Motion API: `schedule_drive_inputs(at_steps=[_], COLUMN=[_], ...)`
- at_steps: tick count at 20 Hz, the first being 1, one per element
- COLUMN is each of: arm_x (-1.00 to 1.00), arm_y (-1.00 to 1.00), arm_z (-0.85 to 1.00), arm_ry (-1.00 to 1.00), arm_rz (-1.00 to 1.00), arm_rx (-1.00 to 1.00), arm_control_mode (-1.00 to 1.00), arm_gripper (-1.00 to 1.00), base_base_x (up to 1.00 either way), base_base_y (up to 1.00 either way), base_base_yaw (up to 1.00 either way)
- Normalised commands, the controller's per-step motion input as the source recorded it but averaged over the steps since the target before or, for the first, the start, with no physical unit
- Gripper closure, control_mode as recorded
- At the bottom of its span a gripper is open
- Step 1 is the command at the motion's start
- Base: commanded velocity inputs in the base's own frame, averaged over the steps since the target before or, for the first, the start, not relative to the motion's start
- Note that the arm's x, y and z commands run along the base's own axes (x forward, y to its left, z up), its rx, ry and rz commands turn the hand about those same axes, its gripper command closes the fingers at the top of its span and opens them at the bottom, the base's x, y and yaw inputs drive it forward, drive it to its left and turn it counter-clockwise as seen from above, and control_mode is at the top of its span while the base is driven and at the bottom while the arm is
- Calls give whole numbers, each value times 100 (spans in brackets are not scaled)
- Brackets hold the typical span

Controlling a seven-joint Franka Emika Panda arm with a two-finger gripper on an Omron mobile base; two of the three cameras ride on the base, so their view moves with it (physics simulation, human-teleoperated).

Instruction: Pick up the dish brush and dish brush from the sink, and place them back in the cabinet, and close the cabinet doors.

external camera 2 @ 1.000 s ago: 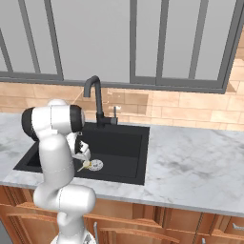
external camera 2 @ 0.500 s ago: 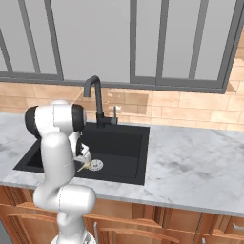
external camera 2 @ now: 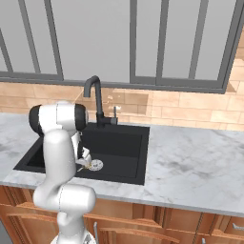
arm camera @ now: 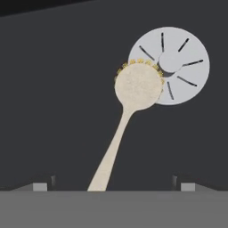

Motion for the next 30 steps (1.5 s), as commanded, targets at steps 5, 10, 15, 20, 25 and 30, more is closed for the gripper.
schedule_drive_inputs(at_steps=[5, 10, 15, 20, 25, 30], arm_x=[0, 0, 0, 1, 0, 0], arm_y=[3, 4, 5, 2, 0, 0], arm_z=[-15, -10, -14, -12, -12, -7], arm_ry=[1, 1, 2, 1, 1, 0], arm_rz=[0, 0, 0, 0, 0, 0], arm_rx=[0, 0, 0, 0, 0, 0], arm_control_mode=[-100, -100, -100, -100, -100, -100], arm_gripper=[-100, -100, -100, -100, -100, -100], base_base_x=[0, 0, 0, 0, 0, 0], base_base_y=[0, 0, 0, 0, 0, 0], base_base_yaw=[0, 0, 0, 0, 0, 0])
